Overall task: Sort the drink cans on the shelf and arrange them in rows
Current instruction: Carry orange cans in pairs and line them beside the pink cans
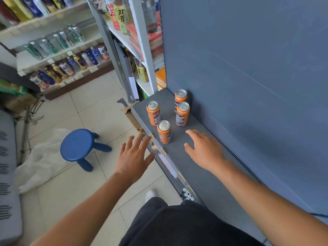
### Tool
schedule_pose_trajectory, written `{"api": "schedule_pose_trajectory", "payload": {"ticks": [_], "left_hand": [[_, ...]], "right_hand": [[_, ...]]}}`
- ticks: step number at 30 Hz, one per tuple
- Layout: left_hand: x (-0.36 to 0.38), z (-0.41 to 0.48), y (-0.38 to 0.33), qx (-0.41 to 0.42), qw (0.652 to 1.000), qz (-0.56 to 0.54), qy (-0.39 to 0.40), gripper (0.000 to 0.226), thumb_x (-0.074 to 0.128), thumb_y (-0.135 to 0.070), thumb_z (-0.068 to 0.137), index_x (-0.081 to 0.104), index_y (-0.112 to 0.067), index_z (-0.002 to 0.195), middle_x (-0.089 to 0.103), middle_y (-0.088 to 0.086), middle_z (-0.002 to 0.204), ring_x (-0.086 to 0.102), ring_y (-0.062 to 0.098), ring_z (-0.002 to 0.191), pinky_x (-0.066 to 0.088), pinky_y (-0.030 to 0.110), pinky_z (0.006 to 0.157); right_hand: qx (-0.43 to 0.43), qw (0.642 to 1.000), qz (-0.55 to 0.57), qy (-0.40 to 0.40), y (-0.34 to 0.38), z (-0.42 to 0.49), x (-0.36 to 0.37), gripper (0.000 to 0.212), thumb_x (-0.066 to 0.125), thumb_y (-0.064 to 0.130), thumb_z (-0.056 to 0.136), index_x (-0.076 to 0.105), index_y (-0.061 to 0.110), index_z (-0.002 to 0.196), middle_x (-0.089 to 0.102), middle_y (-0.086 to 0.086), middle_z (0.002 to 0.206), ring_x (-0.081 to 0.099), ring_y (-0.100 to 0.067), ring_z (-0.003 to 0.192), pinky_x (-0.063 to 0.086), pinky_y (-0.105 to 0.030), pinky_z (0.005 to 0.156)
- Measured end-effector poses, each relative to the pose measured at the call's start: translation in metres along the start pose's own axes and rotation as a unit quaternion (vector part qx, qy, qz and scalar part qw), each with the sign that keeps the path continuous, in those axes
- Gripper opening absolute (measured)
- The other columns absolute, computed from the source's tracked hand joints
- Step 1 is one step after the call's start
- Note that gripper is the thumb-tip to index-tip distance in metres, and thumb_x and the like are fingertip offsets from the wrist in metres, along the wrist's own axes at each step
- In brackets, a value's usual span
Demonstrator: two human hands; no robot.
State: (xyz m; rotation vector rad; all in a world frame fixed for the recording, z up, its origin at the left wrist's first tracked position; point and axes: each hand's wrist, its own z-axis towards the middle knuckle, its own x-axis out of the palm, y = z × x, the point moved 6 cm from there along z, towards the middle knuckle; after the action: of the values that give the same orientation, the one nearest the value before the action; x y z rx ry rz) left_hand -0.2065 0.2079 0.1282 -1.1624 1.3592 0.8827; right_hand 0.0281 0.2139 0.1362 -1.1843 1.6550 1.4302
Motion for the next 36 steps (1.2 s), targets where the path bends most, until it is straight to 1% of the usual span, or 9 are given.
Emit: {"api": "schedule_pose_trajectory", "payload": {"ticks": [5, 8, 11, 17, 23, 28, 31, 33, 36], "left_hand": [[0.008, 0.061, 0.041, -0.02, 0.999, -0.04, 0.008, 0.063, 0.037, -0.061, 0.097, 0.033, -0.026, 0.149, 0.036, -0.002, 0.155, 0.034, 0.026, 0.14, 0.033, 0.047, 0.114], [0.019, 0.1, 0.064, 0.023, 0.999, -0.026, 0.037, 0.066, 0.033, -0.063, 0.096, 0.031, -0.025, 0.15, 0.036, -0.001, 0.155, 0.033, 0.027, 0.141, 0.032, 0.047, 0.115], [0.028, 0.142, 0.088, 0.068, 0.995, -0.025, 0.064, 0.064, 0.04, -0.059, 0.097, 0.032, -0.024, 0.149, 0.037, -0.002, 0.154, 0.032, 0.026, 0.14, 0.031, 0.046, 0.114], [0.047, 0.203, 0.128, 0.105, 0.983, -0.033, 0.145, 0.069, 0.044, -0.059, 0.096, 0.022, -0.026, 0.152, 0.027, -0.001, 0.161, 0.023, 0.026, 0.148, 0.026, 0.047, 0.118], [0.058, 0.241, 0.13, 0.097, 0.969, -0.109, 0.197, 0.078, 0.059, -0.053, 0.093, 0.019, -0.025, 0.153, 0.031, 0.001, 0.16, 0.03, 0.027, 0.145, 0.034, 0.051, 0.112], [0.067, 0.267, 0.113, 0.136, 0.957, -0.161, 0.201, 0.081, 0.07, -0.043, 0.088, 0.021, -0.028, 0.151, 0.038, 0.0, 0.154, 0.039, 0.027, 0.138, 0.043, 0.051, 0.101], [0.08, 0.284, 0.109, 0.153, 0.941, -0.203, 0.224, 0.077, 0.076, -0.044, 0.083, 0.027, -0.035, 0.142, 0.048, -0.005, 0.143, 0.046, 0.025, 0.129, 0.047, 0.048, 0.097], [0.088, 0.291, 0.108, 0.154, 0.93, -0.23, 0.241, 0.072, 0.078, -0.046, 0.079, 0.032, -0.039, 0.134, 0.053, -0.011, 0.131, 0.051, 0.019, 0.12, 0.048, 0.041, 0.094], [0.097, 0.297, 0.103, 0.136, 0.913, -0.282, 0.263, 0.071, 0.083, -0.04, 0.076, 0.038, -0.033, 0.13, 0.056, -0.013, 0.12, 0.053, 0.013, 0.109, 0.044, 0.03, 0.087]], "right_hand": [[0.064, 0.998, 0.017, 0.009, -0.003, 0.034, 0.017, 0.049, 0.049, 0.038, 0.098, 0.042, 0.024, 0.145, 0.051, 0.006, 0.146, 0.053, -0.025, 0.126, 0.045, -0.036, 0.095], [0.113, 0.993, 0.035, 0.021, -0.003, 0.057, 0.029, 0.05, 0.048, 0.038, 0.099, 0.039, 0.026, 0.147, 0.047, 0.007, 0.15, 0.052, -0.024, 0.128, 0.043, -0.035, 0.097], [0.173, 0.982, 0.059, 0.039, 0.001, 0.077, 0.039, 0.054, 0.051, 0.038, 0.099, 0.036, 0.029, 0.149, 0.047, 0.006, 0.15, 0.052, -0.024, 0.128, 0.043, -0.034, 0.098], [0.316, 0.936, 0.132, 0.079, 0.02, 0.087, 0.083, 0.064, 0.06, 0.043, 0.094, 0.031, 0.031, 0.15, 0.047, 0.003, 0.15, 0.05, -0.024, 0.131, 0.043, -0.037, 0.101], [0.424, 0.876, 0.229, 0.027, 0.055, 0.083, 0.129, 0.074, 0.063, 0.051, 0.089, 0.027, 0.029, 0.15, 0.046, 0.004, 0.151, 0.05, -0.023, 0.131, 0.042, -0.038, 0.1], [0.485, 0.779, 0.383, -0.105, 0.072, 0.109, 0.156, 0.065, 0.072, 0.044, 0.083, 0.038, 0.029, 0.136, 0.055, 0.006, 0.135, 0.054, -0.02, 0.119, 0.047, -0.039, 0.095], [0.498, 0.714, 0.46, -0.175, 0.076, 0.13, 0.169, 0.068, 0.079, 0.038, 0.077, 0.035, 0.032, 0.129, 0.056, 0.009, 0.122, 0.057, -0.017, 0.111, 0.048, -0.035, 0.089], [0.519, 0.651, 0.502, -0.235, 0.078, 0.142, 0.173, 0.075, 0.083, 0.033, 0.073, 0.031, 0.032, 0.128, 0.054, 0.009, 0.117, 0.058, -0.015, 0.107, 0.045, -0.026, 0.081], [0.568, 0.548, 0.524, -0.321, 0.077, 0.152, 0.176, 0.083, 0.087, 0.036, 0.068, 0.028, 0.031, 0.126, 0.052, 0.009, 0.116, 0.058, -0.015, 0.101, 0.041, -0.018, 0.071]]}}
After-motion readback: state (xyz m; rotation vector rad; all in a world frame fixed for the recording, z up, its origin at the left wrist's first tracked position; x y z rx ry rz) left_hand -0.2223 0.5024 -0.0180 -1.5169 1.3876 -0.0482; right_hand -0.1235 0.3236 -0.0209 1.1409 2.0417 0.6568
